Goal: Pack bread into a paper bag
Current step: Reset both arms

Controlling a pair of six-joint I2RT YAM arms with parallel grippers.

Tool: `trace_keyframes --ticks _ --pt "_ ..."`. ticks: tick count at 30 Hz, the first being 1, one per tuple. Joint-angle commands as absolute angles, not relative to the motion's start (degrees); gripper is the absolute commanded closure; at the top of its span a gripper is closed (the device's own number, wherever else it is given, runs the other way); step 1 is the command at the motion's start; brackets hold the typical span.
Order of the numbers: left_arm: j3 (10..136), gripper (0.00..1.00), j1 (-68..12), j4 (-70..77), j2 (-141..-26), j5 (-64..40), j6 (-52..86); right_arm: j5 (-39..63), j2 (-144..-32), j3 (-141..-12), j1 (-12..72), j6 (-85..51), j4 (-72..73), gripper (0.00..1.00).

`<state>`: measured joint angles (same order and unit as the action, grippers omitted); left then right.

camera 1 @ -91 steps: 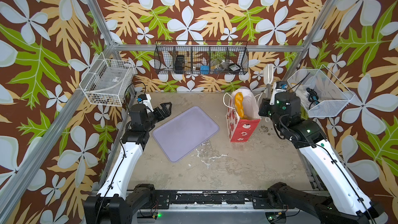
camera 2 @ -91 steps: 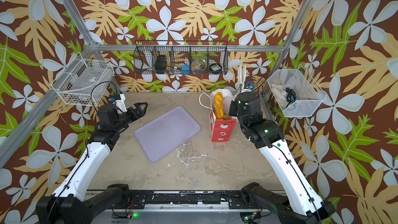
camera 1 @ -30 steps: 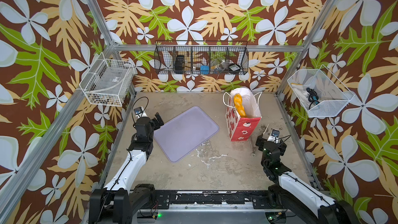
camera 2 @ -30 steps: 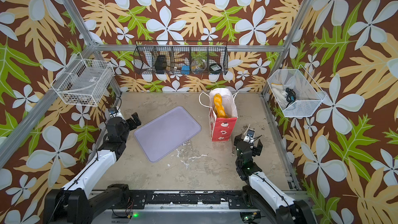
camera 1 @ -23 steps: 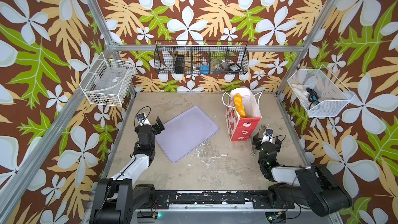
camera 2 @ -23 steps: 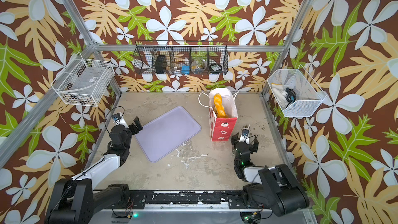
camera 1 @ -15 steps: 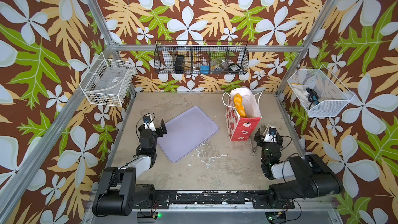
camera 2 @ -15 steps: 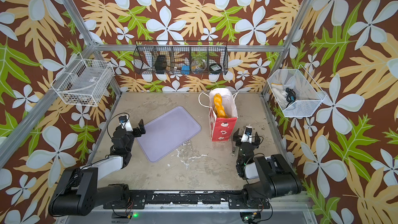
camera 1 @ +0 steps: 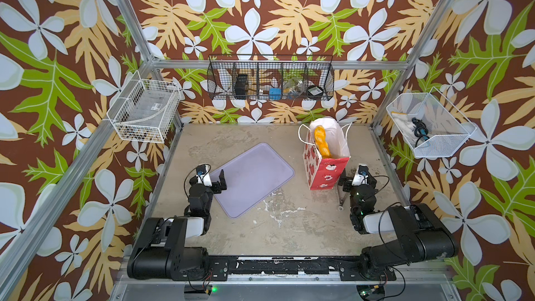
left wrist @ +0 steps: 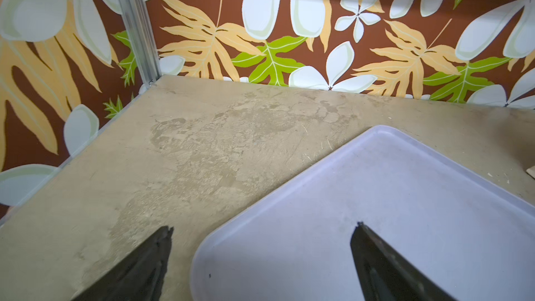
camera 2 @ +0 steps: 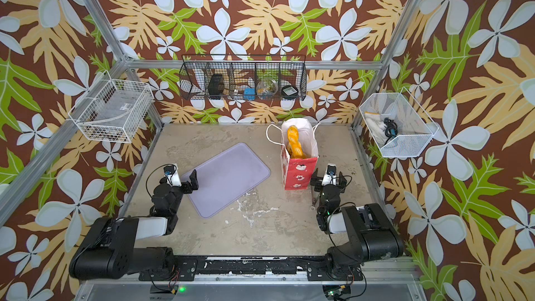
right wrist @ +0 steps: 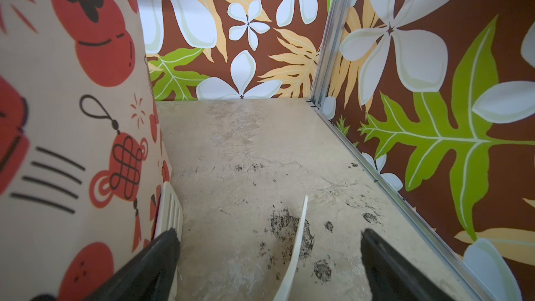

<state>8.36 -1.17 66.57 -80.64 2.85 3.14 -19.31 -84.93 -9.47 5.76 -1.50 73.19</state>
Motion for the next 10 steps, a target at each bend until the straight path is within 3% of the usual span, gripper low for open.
trace_keyframes --ticks 1,10 --pt "6.9 0.00 -1.0 76.2 -82.3 0.3 2.6 -18.8 -84.9 -9.7 5.9 -2.1 73.2 0.00" --pt "9.1 0.00 -1.0 72.7 -82.7 3.1 4.1 -18.8 -84.9 -9.8 5.8 -2.1 73.0 0.00"
